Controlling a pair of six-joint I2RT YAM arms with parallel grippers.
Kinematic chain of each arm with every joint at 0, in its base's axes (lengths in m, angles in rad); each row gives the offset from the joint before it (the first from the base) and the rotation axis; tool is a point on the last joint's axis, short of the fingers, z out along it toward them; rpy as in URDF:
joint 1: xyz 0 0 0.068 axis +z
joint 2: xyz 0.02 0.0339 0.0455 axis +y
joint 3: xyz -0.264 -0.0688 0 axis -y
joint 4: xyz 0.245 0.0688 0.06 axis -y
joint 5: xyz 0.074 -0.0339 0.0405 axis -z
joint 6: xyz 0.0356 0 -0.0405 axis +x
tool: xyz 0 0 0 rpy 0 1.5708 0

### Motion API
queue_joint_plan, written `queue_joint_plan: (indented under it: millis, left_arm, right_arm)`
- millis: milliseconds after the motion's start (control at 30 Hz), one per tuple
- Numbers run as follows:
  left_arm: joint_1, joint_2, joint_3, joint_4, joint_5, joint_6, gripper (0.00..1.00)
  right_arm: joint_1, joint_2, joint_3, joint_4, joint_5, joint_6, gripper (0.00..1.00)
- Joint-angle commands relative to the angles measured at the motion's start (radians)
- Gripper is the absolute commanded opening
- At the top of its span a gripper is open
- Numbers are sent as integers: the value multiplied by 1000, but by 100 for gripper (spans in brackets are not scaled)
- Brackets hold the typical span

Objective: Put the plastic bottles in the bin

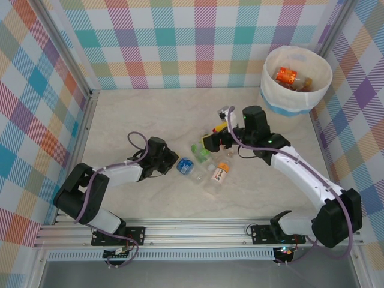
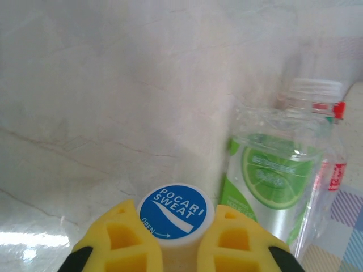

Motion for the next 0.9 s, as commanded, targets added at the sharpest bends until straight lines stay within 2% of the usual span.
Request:
queue_joint_plan:
  millis: [0, 100, 233, 600, 700, 867]
  left_arm:
    - [14, -85, 71, 5, 9, 176, 0]
    - [14, -133, 99, 15, 53, 246, 0]
    - [15, -181, 109, 52, 85, 273, 0]
    - [16, -227, 155, 94, 161, 342, 0]
    - [14, -229, 166, 100, 181, 361, 0]
    - [14, -223, 179, 89, 191, 361, 0]
  right_arm:
    - [69, 79, 40, -51, 38, -38, 100]
    - [122, 145, 76, -57, 54, -49, 100]
    - [162, 232, 123, -61, 61, -57, 100]
    - [196, 350, 214, -128, 46, -90, 100]
    - [196, 352, 210, -129, 58, -76, 88]
    - [195, 330, 200, -111, 74, -73, 59]
